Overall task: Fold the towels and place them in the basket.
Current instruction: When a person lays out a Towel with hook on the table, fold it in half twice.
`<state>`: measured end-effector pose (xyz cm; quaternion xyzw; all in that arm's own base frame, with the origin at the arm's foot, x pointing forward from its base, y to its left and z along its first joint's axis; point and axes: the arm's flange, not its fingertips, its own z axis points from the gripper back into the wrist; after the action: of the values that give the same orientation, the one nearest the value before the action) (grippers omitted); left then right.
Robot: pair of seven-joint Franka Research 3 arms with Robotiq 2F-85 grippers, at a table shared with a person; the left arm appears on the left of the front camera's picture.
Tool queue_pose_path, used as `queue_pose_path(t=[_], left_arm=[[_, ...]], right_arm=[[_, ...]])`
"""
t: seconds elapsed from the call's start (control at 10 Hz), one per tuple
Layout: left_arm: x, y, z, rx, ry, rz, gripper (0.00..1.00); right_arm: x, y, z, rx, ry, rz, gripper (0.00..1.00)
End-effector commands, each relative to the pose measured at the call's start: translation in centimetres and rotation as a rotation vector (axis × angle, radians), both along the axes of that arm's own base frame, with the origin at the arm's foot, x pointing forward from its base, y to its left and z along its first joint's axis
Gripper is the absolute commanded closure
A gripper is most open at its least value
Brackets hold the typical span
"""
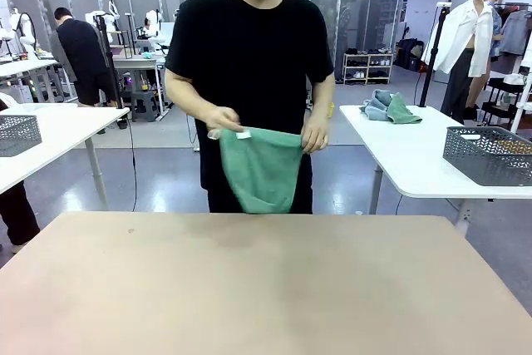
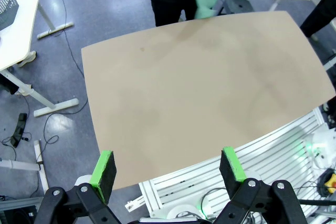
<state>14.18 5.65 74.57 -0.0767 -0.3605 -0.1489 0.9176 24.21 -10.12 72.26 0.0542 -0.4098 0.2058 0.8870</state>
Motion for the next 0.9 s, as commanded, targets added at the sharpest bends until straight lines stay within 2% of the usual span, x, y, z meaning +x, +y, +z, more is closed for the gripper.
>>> queue_pose_path(t=[0.0,0.8], left_arm=[[0.0,-0.24,0.33,0.006,-0.005,-0.011,0.0],[0.0,-0.24,0.33,0.006,-0.005,-0.011,0.0]], right_arm=[[0.18,-0.05,0.16,0.002,0.002,-0.005,0.0],[0.18,-0.05,0.16,0.002,0.002,-0.005,0.0]])
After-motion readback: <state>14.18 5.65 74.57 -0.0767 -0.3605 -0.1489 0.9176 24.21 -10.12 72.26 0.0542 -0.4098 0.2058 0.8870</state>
